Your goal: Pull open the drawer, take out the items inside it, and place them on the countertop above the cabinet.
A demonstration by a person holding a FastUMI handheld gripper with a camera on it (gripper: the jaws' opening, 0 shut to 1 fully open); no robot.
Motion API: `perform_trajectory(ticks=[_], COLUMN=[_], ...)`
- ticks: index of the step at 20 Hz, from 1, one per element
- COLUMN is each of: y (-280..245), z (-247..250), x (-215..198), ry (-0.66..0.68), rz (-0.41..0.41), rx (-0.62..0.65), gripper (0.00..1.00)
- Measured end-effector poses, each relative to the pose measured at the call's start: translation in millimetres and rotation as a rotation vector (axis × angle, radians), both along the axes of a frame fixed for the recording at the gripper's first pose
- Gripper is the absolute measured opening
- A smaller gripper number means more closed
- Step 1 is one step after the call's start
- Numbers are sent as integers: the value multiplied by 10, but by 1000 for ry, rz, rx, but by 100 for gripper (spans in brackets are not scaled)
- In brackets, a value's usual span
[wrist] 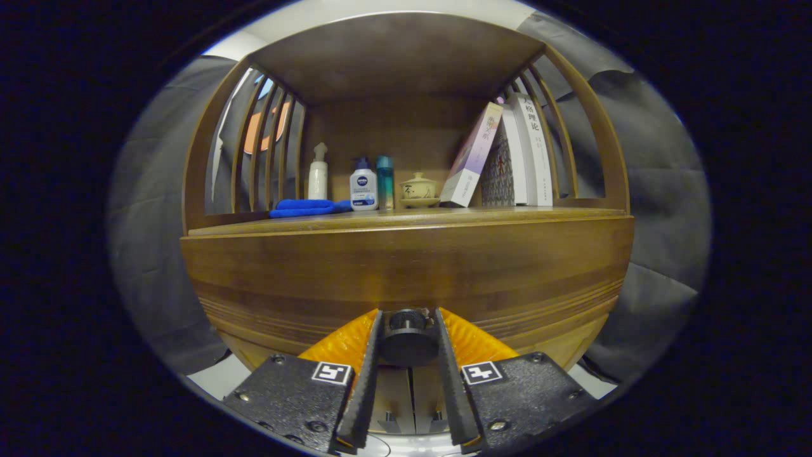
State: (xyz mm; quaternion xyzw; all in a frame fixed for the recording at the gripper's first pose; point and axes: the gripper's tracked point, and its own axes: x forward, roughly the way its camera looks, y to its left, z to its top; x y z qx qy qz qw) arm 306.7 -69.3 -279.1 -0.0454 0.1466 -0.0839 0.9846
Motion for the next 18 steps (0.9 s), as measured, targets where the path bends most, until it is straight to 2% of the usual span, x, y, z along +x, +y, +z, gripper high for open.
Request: perform_trajectory(ticks=[6, 18], y=[-9, 120], z=[18, 125], x=[-137, -1469], ry=[51, 81], rz=[-9, 24], rx=[29, 53], gripper=[39, 35])
